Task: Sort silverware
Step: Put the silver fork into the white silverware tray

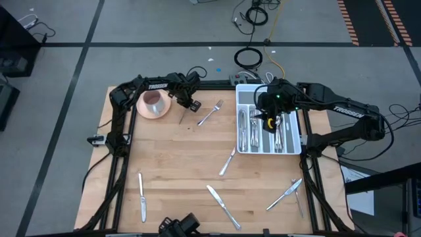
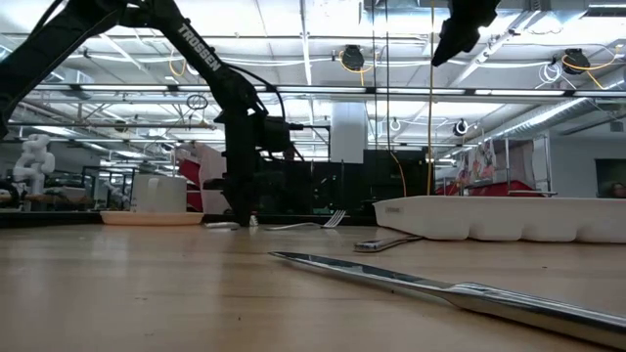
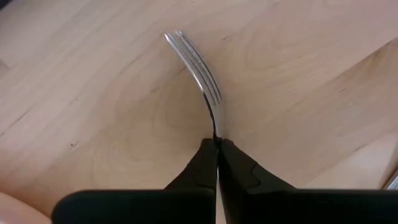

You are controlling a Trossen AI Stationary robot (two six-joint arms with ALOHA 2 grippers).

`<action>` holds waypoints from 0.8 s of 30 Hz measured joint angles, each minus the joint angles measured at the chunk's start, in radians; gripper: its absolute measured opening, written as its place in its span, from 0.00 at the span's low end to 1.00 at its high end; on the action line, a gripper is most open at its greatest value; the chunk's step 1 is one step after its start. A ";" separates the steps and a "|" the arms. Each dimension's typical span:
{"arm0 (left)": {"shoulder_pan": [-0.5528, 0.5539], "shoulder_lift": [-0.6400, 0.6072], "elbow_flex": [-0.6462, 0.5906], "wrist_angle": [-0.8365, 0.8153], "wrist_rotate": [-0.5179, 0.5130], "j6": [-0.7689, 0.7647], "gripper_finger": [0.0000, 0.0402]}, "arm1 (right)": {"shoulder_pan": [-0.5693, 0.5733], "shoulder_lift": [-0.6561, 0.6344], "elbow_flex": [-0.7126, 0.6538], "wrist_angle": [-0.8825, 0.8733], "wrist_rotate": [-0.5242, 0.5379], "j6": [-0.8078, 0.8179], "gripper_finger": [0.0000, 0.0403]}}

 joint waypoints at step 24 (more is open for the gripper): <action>-0.098 -0.220 -0.004 0.196 0.244 -0.111 0.00 | 0.000 0.000 0.000 -0.086 0.001 0.000 0.38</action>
